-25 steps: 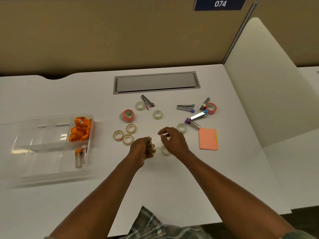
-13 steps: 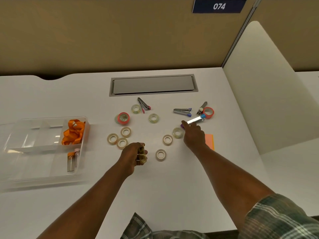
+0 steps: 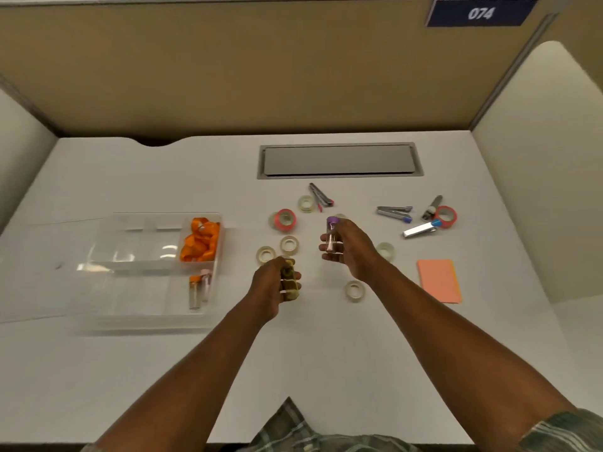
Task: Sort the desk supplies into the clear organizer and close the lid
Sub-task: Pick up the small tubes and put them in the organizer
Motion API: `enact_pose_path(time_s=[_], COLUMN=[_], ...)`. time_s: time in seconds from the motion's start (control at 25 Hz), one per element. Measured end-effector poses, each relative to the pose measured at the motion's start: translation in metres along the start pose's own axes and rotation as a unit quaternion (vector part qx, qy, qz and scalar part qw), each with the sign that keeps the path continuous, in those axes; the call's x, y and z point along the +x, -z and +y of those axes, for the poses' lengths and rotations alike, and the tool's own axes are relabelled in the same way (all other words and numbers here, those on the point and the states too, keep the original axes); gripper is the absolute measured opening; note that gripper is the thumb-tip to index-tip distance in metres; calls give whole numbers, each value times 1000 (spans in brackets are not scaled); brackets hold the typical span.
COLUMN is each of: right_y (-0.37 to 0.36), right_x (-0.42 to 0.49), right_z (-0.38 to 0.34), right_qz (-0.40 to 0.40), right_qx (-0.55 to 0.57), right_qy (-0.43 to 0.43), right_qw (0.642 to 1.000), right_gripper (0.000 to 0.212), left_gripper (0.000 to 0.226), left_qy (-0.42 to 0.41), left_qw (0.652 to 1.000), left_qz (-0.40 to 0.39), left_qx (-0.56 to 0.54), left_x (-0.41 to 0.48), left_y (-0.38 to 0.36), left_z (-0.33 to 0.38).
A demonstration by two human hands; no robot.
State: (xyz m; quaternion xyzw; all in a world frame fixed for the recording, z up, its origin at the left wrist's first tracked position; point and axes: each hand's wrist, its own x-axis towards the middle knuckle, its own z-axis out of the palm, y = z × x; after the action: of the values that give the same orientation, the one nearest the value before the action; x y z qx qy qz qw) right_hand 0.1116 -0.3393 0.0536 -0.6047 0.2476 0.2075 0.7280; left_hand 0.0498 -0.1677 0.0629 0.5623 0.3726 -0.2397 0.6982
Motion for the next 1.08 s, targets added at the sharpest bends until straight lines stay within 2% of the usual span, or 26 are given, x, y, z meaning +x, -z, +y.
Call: enact_pose_path(time_s=[0.08, 0.2, 0.36, 0.52, 0.8, 0.96, 1.08], right_y=[-44, -110, -183, -232, -262, -265, -264], right_x=[-11, -24, -37, -40, -45, -53, -57], right_z=[11, 33, 58, 79, 90, 85, 82], right_qz=[-53, -92, -111, -105, -79, -66, -53], right_qx=[7, -15, -51, -107, -182, -199, -241], right_qy=[-25, -39, -56, -65, -59, -65, -24], right_qw=[998, 995, 991, 987, 978, 976, 969], right_gripper=[21, 21, 24, 29, 38, 50, 58], left_gripper=[23, 26, 26, 34, 75, 79, 80], left_qy=[-4, -13, -31, -36, -25, -11, -25], left_qw=[1000, 999, 996, 996, 989, 983, 985], left_qz=[7, 29, 78, 73, 13, 1, 5], left_qx=[-13, -11, 22, 39, 145, 182, 171], left_x=[-2, -4, -1, -2, 10, 12, 14], left_y=[26, 72, 134, 175, 198, 197, 195], left_z=[10, 24, 38, 52, 58, 60, 63])
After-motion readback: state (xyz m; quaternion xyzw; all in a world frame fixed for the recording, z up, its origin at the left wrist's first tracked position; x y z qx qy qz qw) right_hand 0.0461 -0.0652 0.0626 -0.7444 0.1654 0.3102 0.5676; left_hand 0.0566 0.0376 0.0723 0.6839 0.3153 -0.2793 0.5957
